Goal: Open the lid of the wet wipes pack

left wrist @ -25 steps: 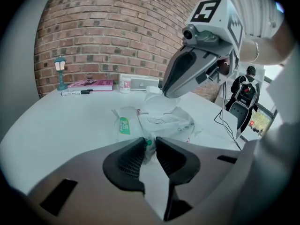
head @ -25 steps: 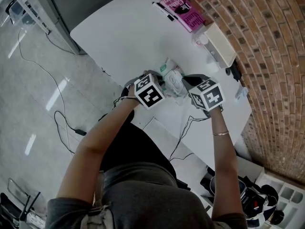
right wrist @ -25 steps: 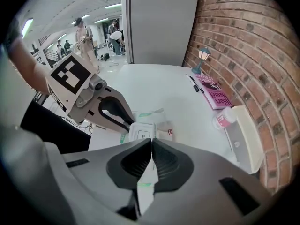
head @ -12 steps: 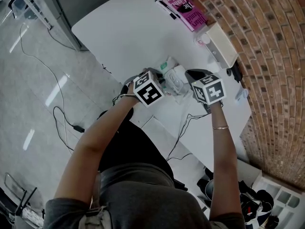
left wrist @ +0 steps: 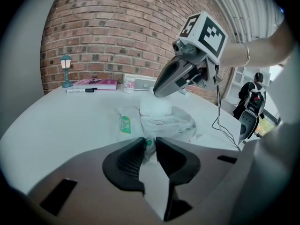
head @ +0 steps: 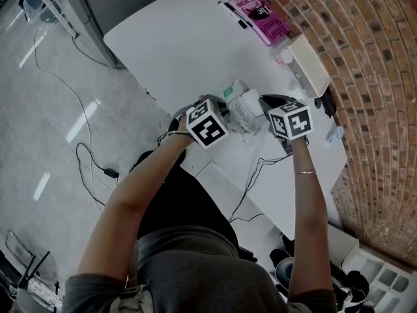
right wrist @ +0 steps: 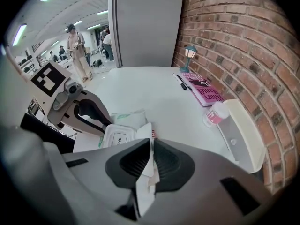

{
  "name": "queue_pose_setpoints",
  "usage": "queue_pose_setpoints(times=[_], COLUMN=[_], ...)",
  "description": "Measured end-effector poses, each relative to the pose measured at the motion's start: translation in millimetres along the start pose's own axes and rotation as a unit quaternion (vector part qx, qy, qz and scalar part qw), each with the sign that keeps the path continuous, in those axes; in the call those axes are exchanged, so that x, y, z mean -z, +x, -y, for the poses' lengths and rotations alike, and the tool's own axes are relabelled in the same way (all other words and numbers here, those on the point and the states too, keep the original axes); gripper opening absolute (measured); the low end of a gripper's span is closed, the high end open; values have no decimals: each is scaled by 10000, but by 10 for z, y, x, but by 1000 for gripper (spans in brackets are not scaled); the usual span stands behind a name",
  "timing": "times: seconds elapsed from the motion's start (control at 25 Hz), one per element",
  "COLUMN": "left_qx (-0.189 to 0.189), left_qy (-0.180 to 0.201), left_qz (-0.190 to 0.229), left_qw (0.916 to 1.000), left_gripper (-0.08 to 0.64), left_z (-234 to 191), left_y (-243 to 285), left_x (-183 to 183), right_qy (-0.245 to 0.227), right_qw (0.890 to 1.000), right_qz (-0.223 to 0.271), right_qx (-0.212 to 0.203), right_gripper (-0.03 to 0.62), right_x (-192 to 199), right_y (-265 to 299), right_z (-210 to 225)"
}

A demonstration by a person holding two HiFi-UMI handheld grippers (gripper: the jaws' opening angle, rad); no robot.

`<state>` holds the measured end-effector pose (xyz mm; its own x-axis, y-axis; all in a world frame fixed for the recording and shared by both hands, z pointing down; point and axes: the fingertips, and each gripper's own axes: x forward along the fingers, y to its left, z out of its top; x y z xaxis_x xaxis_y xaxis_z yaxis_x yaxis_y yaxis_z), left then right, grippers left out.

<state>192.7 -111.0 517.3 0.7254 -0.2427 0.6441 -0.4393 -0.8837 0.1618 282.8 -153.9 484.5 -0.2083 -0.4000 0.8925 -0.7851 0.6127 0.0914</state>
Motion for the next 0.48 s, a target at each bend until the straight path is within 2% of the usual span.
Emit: queue_pose_setpoints(times=[0.48], left_qx=[8], left_qy=[-8], left_qz=[-19], left_qw=[10000], left_gripper=[94], left_z=[2], left_y=[-4], left_x=[-3], right_qy=[190], right_qw=[9997], right_qz=[-139], right_qx=[-110], right_gripper=[44], right_x=[82], right_y=[182], right_z=[135])
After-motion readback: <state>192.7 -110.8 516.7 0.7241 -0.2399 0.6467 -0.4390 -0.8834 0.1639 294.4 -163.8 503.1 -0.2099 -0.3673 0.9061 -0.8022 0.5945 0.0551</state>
